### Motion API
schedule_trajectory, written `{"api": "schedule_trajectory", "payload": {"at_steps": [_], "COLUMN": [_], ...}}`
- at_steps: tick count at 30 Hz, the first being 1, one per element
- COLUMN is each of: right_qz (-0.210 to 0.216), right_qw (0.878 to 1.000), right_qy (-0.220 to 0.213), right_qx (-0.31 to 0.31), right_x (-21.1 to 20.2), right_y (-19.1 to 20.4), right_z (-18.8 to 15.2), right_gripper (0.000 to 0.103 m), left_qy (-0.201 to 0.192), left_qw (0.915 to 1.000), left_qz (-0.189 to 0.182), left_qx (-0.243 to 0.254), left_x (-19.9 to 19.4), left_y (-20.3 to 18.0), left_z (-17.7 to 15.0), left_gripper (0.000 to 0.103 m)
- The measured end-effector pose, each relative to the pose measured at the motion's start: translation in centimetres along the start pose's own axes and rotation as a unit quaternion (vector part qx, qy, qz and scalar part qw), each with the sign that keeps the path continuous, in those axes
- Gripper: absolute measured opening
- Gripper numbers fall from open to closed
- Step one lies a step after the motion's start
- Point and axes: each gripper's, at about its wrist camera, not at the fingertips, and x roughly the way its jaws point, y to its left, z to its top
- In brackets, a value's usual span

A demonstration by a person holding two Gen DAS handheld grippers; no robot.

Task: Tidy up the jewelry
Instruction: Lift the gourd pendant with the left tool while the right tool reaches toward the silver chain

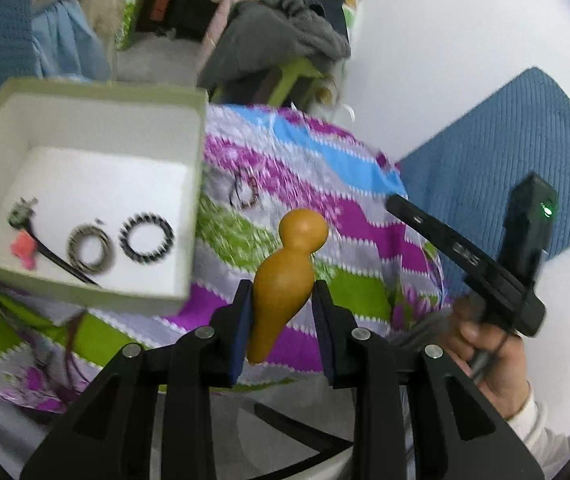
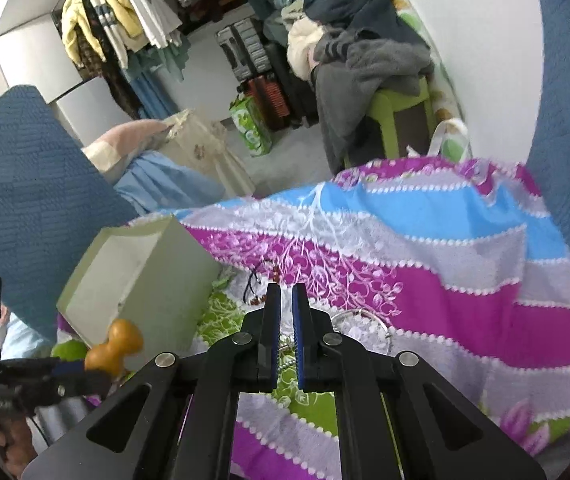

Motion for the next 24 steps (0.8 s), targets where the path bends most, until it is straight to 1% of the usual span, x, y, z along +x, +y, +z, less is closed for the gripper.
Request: {"api": "schedule_trajectory", "payload": {"at_steps": [2,4,6,7,9,10,11,12,14,16,19,21,24], "right_qz": [-0.008,-0.028,-0.030,-0.030,-0.040,-0.038,-0.034,-0.040,-0.053,-0.053,-0.046,-0.027,-0.018], "right_qw": [1.000,1.000,1.000,1.000,0.999,0.998,0.998,0.996,0.993,0.991,0.990,0.991,0.992], "right_qy": [-0.009,-0.010,-0.006,0.001,0.035,0.045,0.057,0.075,0.107,0.125,0.126,0.124,0.122], "right_qx": [-0.002,-0.010,-0.002,-0.002,-0.005,-0.004,-0.003,-0.005,-0.013,-0.022,-0.042,-0.044,-0.040], "right_x": [-1.1,-1.5,-0.6,0.0,2.8,3.7,5.0,6.6,8.8,10.2,10.4,10.3,10.5], "right_y": [0.7,1.2,0.8,0.6,-0.2,-0.6,-1.0,-1.6,-2.1,-2.2,-1.3,-0.5,0.5], "right_z": [0.7,1.0,0.7,0.3,-1.0,-1.5,-2.3,-3.1,-4.2,-5.0,-5.3,-5.4,-5.5], "right_gripper": [0.004,0.004,0.006,0.008,0.017,0.029,0.037,0.039,0.039,0.039,0.039,0.039,0.038], "left_qy": [-0.016,-0.025,-0.034,-0.038,-0.045,-0.048,-0.050,-0.052,-0.055,-0.057,-0.059,-0.059,-0.058], "left_qw": [0.9998,0.9996,0.9992,0.9990,0.9988,0.9986,0.9985,0.9985,0.9983,0.9981,0.9979,0.9977,0.9976], "left_qz": [0.011,0.009,0.015,0.016,0.015,0.016,0.017,0.017,0.019,0.024,0.027,0.031,0.031], "left_qx": [0.009,0.010,0.014,0.016,0.015,0.014,0.012,0.009,0.004,0.000,-0.009,-0.014,-0.022], "left_x": [-1.4,-2.4,-3.2,-3.5,-4.0,-4.3,-4.5,-4.7,-5.0,-5.5,-5.9,-6.0,-6.1], "left_y": [-0.2,-0.2,-0.1,-0.1,0.1,0.3,0.5,0.7,1.1,1.6,2.4,2.9,3.5], "left_z": [0.9,1.4,1.9,2.1,2.2,2.1,2.0,1.8,1.4,0.9,0.4,0.2,-0.1], "left_gripper": [0.031,0.031,0.031,0.031,0.031,0.031,0.031,0.031,0.031,0.031,0.031,0.031,0.031]}}
